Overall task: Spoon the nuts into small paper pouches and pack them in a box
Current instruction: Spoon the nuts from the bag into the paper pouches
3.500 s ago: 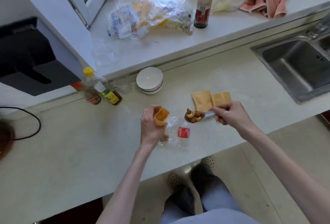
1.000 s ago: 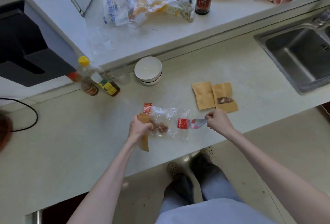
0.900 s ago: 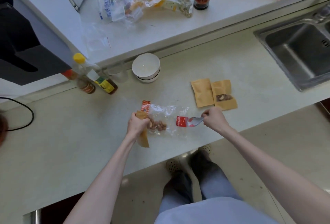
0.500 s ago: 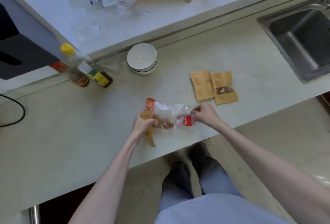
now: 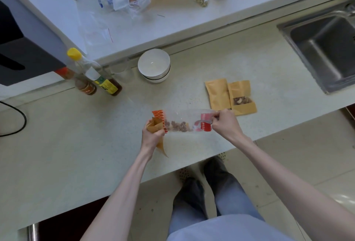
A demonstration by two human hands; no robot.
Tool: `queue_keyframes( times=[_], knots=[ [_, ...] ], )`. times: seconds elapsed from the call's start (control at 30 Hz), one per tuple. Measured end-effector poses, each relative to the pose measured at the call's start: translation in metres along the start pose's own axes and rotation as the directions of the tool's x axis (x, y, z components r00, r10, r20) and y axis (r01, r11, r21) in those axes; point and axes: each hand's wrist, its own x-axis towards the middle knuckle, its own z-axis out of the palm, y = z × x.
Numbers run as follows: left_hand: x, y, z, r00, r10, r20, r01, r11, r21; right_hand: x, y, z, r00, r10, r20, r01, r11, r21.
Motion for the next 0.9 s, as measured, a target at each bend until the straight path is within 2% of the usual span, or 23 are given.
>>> queue_keyframes(
  times=[0.2,0.33,0.53,0.73,0.9],
  knots=[
    [0.009,-0.003,0.000,0.999,0.009,0.038,-0.009,1.000,-0.004,0.012,0.000,0.018,0.997,0.043,0.069,-0.038,0.996,-0.079],
    [0.013,-0.008,0.001,0.998,0.022,0.064,-0.022,1.000,-0.008,0.017,-0.003,0.027,0.996,0.060,0.064,-0.054,0.994,-0.092],
    [0.019,-0.009,-0.001,0.996,0.032,0.085,-0.030,0.999,-0.023,0.026,-0.007,0.037,0.992,0.091,0.088,-0.088,0.995,-0.044],
    [0.021,-0.011,0.002,0.995,0.017,0.103,-0.012,0.999,-0.047,0.032,-0.009,0.052,0.991,0.091,0.101,-0.086,0.995,-0.060],
    [0.024,-0.012,0.001,0.992,0.017,0.128,-0.012,0.999,-0.043,0.036,-0.018,0.069,0.993,0.029,0.114,-0.019,0.996,-0.086]
  ],
)
